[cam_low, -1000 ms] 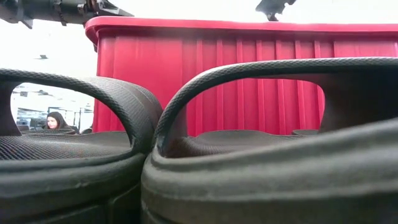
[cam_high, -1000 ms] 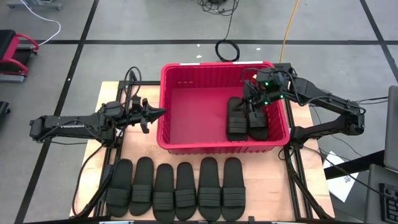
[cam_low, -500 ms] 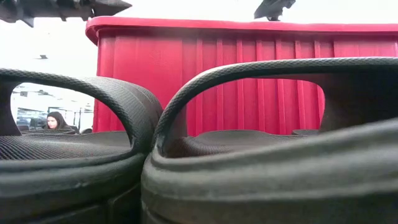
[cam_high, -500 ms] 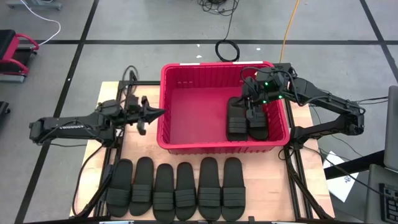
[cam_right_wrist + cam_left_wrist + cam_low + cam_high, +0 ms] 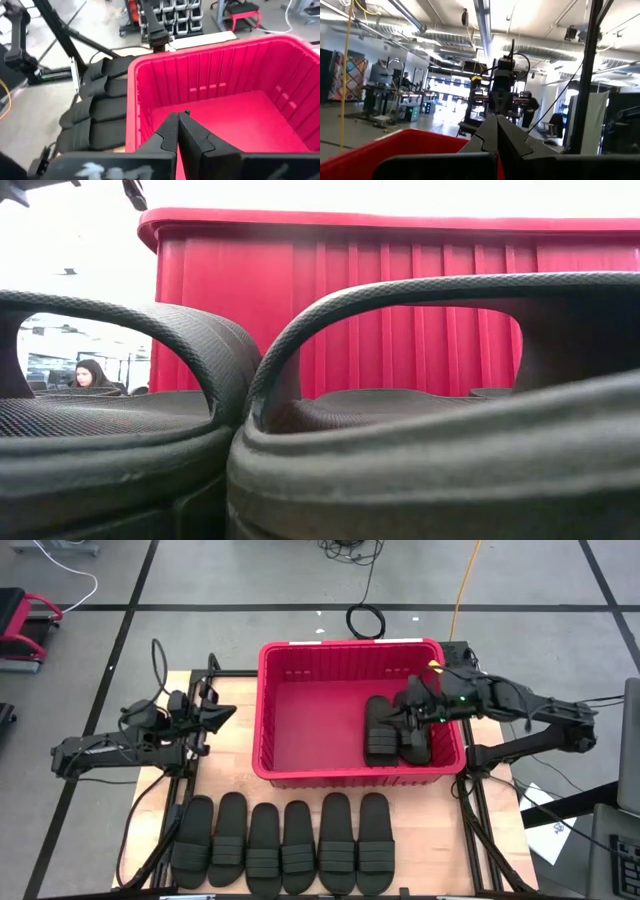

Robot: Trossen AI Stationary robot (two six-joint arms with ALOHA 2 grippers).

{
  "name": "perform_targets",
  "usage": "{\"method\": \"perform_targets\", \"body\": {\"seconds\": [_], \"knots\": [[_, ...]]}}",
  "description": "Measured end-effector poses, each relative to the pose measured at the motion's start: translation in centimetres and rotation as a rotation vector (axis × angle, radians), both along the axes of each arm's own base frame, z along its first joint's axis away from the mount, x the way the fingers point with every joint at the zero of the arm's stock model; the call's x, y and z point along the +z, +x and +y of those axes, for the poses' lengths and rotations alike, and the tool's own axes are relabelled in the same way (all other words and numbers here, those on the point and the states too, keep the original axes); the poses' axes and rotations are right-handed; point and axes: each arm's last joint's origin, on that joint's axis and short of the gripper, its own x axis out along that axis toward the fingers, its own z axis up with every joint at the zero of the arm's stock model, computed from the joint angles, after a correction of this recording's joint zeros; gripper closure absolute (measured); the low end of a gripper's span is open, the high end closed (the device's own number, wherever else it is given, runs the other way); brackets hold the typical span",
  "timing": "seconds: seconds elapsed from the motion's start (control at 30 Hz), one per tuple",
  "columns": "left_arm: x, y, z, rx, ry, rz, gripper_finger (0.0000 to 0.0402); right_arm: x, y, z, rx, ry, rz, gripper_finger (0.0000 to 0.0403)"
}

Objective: Pick and place slides into bin
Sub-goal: Put the black slide into the red bin

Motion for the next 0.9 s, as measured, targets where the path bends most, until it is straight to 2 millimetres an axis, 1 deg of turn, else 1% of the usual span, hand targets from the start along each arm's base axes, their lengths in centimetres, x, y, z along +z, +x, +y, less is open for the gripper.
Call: {"method": "perform_targets", "body": {"seconds": [0.07,0.17,0.3,0.37,0.43,0.53,0.7,0.77,0.83,0.9], "knots": [[0.0,0.0,0.0,-0.02,-0.025,-0.004,0.0401,0.2,-0.4,0.3,-0.01,0.019,-0.012,0.0403],[-0.1,0.1,-0.2,-0.095,-0.062,0.007,0.0401,0.5,-0.8,0.8,0.005,0.044,-0.025,0.0403],[-0.3,0.3,-0.5,-0.196,-0.04,0.039,0.0401,0.8,-1.6,1.0,0.011,0.057,-0.048,0.0403],[0.0,0.4,-0.7,-0.234,-0.038,0.054,0.0401,1.0,-1.9,1.0,0.011,0.048,-0.055,0.0403],[1.3,0.7,-1.0,-0.264,-0.037,0.075,0.0401,1.1,-2.4,1.0,0.016,0.032,-0.062,0.0403],[4.4,2.0,-1.6,-0.287,-0.005,0.149,0.0401,1.3,-3.2,1.0,0.024,0.012,-0.067,0.0403],[8.8,6.2,-3.0,-0.243,0.07,0.372,0.0401,1.2,-4.5,1.1,0.038,-0.02,-0.035,0.0403],[10.0,7.8,-3.5,-0.197,0.104,0.44,0.0401,1.2,-5.1,1.1,0.042,-0.024,-0.031,0.0403],[11.5,8.8,-3.8,-0.15,0.12,0.426,0.0401,1.1,-5.7,1.1,0.047,-0.024,-0.014,0.0403],[12.7,9.5,-4.1,-0.122,0.128,0.405,0.0401,1.0,-6.4,1.2,0.062,-0.018,0.001,0.0403]]}}
